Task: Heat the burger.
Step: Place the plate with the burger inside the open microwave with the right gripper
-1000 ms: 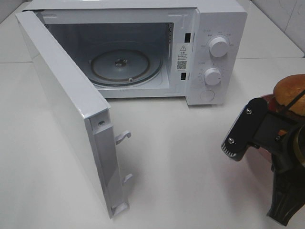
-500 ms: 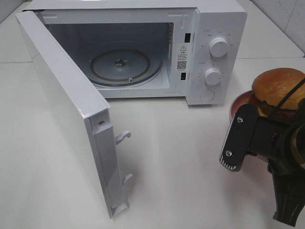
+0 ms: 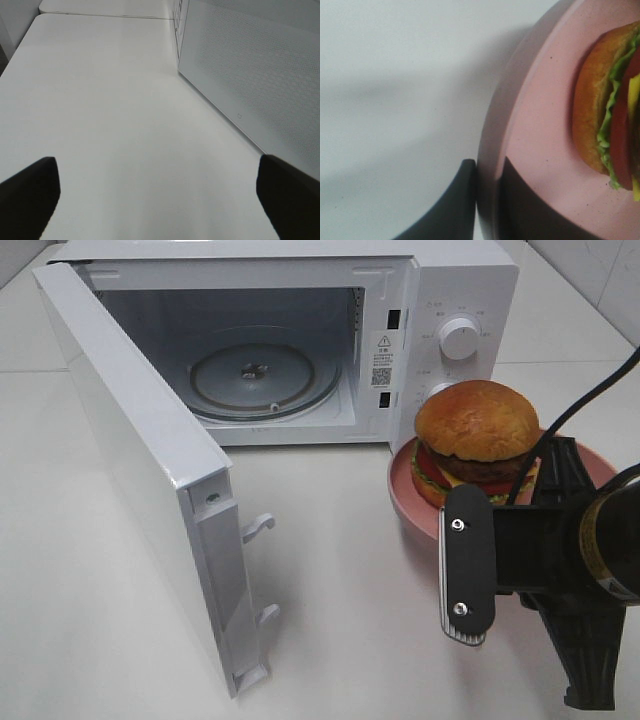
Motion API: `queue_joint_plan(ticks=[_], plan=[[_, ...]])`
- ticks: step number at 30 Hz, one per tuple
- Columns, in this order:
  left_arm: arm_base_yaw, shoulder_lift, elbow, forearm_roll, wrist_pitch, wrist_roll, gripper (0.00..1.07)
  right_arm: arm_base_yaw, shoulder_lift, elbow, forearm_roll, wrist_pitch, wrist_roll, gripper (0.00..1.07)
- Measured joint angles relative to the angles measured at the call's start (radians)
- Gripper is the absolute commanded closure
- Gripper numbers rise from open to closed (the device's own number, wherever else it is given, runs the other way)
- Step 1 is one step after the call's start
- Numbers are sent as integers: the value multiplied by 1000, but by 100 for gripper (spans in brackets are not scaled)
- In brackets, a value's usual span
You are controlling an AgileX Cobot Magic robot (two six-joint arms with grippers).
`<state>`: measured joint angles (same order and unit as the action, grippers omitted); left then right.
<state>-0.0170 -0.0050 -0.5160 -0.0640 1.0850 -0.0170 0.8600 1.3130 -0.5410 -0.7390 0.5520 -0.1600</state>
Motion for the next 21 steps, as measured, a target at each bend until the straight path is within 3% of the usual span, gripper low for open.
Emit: queue_joint_plan(ticks=[21], plan=[[0, 0, 0, 0, 0, 0, 7, 0, 0, 0, -12, -238, -389, 107]])
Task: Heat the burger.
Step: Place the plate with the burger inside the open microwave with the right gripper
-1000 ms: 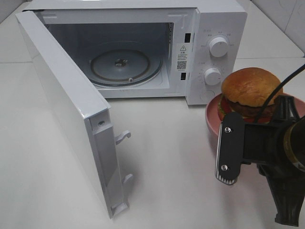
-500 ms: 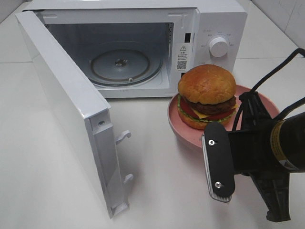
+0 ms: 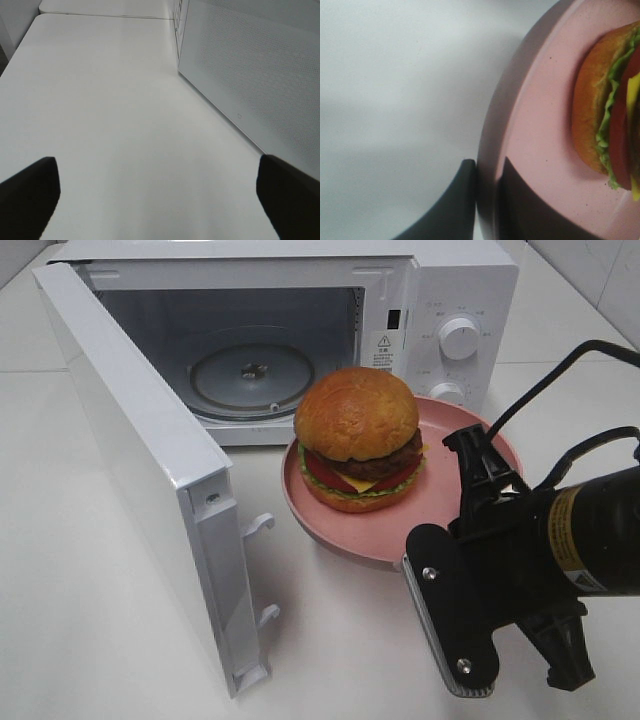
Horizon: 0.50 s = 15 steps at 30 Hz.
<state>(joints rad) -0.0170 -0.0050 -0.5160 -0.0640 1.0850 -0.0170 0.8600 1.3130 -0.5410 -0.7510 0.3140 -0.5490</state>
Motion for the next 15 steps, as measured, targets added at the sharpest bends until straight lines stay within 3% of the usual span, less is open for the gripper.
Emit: queue_joint_plan(ticks=[8, 10, 15], plan=[[0, 0, 0, 0, 0, 0, 7, -62, 2, 2, 95, -74, -150, 107], [0, 0, 0, 0, 0, 0, 7, -130, 8, 2, 155, -103, -261, 107], [0, 0, 0, 0, 0, 0, 7, -192, 15, 3, 234, -137, -390, 107]])
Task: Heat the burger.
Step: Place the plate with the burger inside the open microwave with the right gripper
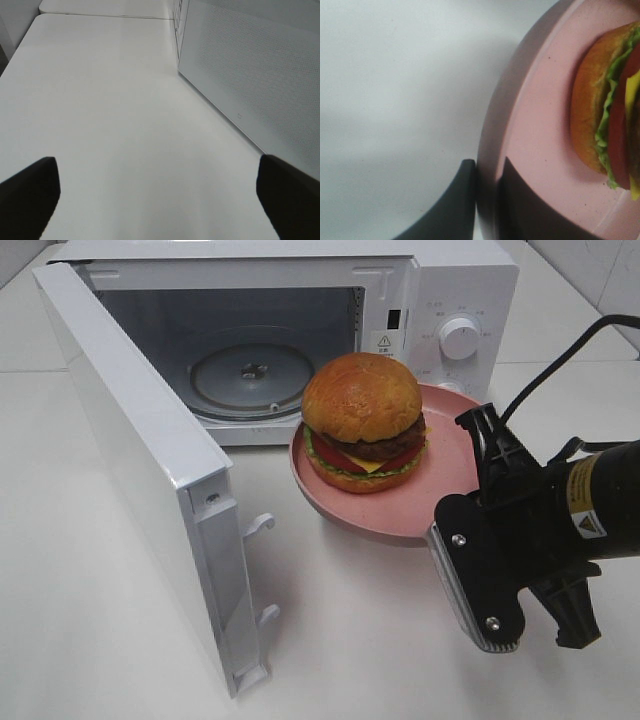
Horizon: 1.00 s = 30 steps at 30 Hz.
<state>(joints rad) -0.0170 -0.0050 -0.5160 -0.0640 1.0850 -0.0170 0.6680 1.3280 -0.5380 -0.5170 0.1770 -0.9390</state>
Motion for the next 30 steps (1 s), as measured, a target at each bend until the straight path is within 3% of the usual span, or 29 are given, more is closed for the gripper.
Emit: queue_joint_plan(ticks=[8, 11, 13, 19, 30], plan=[[0, 0, 0, 0, 0, 0, 7, -92, 0, 4, 222, -49, -321, 107], [0, 0, 0, 0, 0, 0, 7, -97, 0, 4, 243, -49, -346, 107], [0, 0, 0, 0, 0, 0, 7, -104, 0, 4, 352, -49, -459, 107], [0, 0, 0, 0, 0, 0, 7, -105, 0, 4, 493, -57, -623, 107], [0, 0, 0, 0, 0, 0, 7, -105, 0, 4, 543, -125, -691, 107]])
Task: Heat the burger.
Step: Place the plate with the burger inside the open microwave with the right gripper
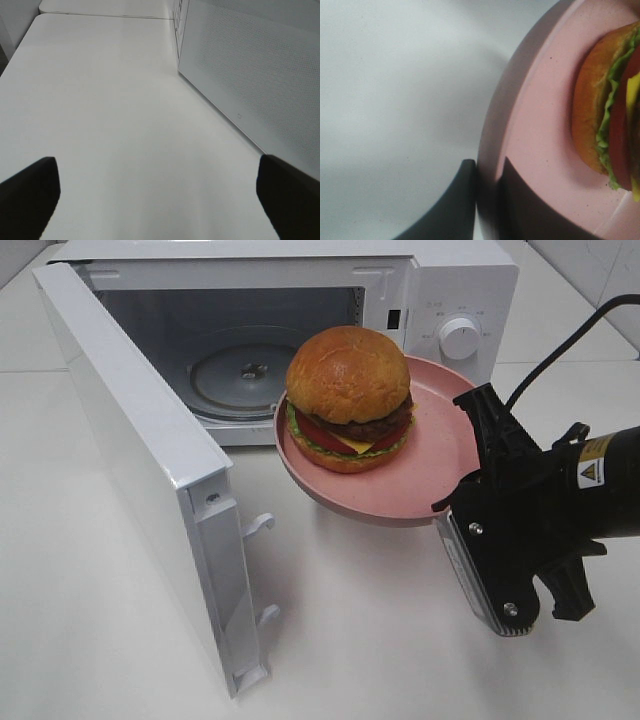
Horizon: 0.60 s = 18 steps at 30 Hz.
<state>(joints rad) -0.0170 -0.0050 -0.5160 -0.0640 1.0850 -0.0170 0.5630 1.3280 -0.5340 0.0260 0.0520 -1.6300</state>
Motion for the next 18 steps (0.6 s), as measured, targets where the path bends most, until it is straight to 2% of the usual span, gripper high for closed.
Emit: queue_joint_plan(ticks=[6, 18], plan=[[0, 0, 0, 0, 0, 0, 7, 0, 8, -6, 12, 2, -15, 107], [0, 0, 0, 0, 0, 0, 7, 3, 145, -119, 43, 4, -102, 107]])
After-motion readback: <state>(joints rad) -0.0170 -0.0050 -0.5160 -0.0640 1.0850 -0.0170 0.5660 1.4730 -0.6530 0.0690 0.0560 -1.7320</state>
